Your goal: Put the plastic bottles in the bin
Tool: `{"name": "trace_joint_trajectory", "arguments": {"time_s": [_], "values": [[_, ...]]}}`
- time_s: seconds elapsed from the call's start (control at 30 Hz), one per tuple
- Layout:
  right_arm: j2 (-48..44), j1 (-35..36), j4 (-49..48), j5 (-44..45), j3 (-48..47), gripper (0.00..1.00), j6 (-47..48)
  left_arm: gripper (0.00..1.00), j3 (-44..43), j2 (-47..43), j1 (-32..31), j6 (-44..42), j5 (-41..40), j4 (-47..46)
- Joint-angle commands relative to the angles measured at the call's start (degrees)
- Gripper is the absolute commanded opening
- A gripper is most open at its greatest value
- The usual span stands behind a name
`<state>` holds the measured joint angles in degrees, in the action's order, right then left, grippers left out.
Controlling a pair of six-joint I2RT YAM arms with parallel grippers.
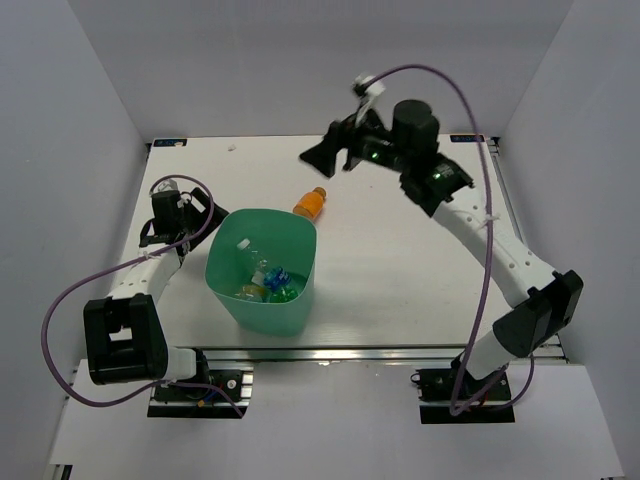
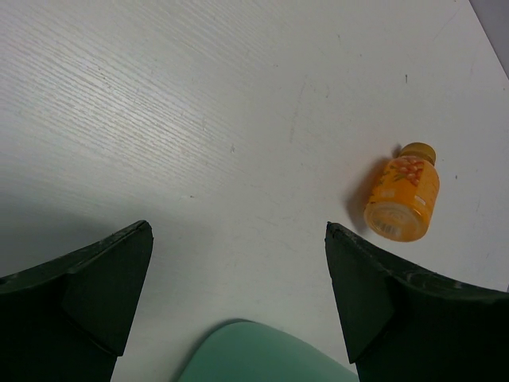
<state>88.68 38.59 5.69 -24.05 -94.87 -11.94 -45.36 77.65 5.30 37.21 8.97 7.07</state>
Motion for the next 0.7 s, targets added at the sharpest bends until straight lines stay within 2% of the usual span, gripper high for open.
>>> {"name": "trace_joint_trajectory", "arguments": {"time_s": [0.0,0.03,0.17,0.23,0.37,0.53,0.67], "values": [[1.92,-7.82,5.02,12.17,-2.87,0.89,-9.67,0.98,-1.30,-1.09,0.15,-1.26,-1.76,0.40],[2.63,-8.52,6.33,17.84,-2.69,0.89,-11.85,0.98,-1.39,-1.09,0.15,-1.44,-2.29,0.57],[9.03,-9.32,13.45,23.17,-5.49,0.89,-14.50,0.98,-1.83,-0.39,0.15,-1.79,-4.14,1.89],[12.82,-9.32,16.71,25.88,-5.94,0.89,-18.79,0.98,-1.57,-0.13,0.15,-1.79,-3.96,1.46],[16.86,-8.80,11.02,27.21,-0.23,0.89,-29.60,0.98,-1.04,1.10,0.15,-1.97,-3.61,0.40],[27.14,-6.78,16.09,34.59,-8.39,0.89,-32.44,0.98,-1.04,2.60,0.15,-3.02,-4.49,1.80],[35.57,-4.58,19.87,32.93,-16.03,0.89,-32.18,0.98,-0.34,2.77,0.06,-3.11,-4.23,1.10]]}}
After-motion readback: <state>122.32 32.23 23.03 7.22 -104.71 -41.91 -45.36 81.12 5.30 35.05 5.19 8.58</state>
